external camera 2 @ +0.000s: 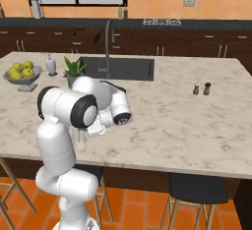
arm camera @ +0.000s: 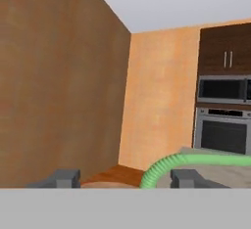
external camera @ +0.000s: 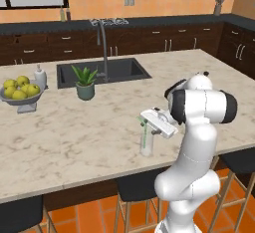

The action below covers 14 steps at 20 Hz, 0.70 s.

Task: Take a straw from the drawer in front and place it inside the glass cup on the dining counter.

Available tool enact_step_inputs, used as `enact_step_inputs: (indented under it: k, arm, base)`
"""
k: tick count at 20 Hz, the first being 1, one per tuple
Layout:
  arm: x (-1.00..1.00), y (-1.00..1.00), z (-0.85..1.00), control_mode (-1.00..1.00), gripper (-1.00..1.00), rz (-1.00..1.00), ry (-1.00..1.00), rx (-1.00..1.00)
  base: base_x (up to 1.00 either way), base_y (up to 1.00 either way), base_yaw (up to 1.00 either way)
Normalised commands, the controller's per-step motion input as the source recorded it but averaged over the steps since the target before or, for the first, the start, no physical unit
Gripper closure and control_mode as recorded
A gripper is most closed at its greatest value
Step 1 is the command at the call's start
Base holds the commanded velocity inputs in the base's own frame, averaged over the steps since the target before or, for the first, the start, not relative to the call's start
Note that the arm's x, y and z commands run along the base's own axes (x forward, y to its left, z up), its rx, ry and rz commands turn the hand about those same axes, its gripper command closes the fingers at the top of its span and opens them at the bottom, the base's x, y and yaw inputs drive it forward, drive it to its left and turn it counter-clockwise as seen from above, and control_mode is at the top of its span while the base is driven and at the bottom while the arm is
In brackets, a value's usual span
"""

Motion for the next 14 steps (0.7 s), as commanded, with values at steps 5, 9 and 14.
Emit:
enact_step_inputs:
  k: [5, 9, 14]
  arm:
    - [-0.10, 0.00, 0.00, -1.00, -1.00, 0.00, -0.29, -0.08]
    - [0.00, 0.00, 0.00, -1.00, -1.00, -0.05, -0.20, -0.14]
    - [-0.04, -0.01, 0.00, -1.00, -1.00, -0.12, -0.13, -0.22]
  base:
    - [0.00, 0.00, 0.00]
    - [0.00, 0.00, 0.00]
    - [0.00, 0.00, 0.00]
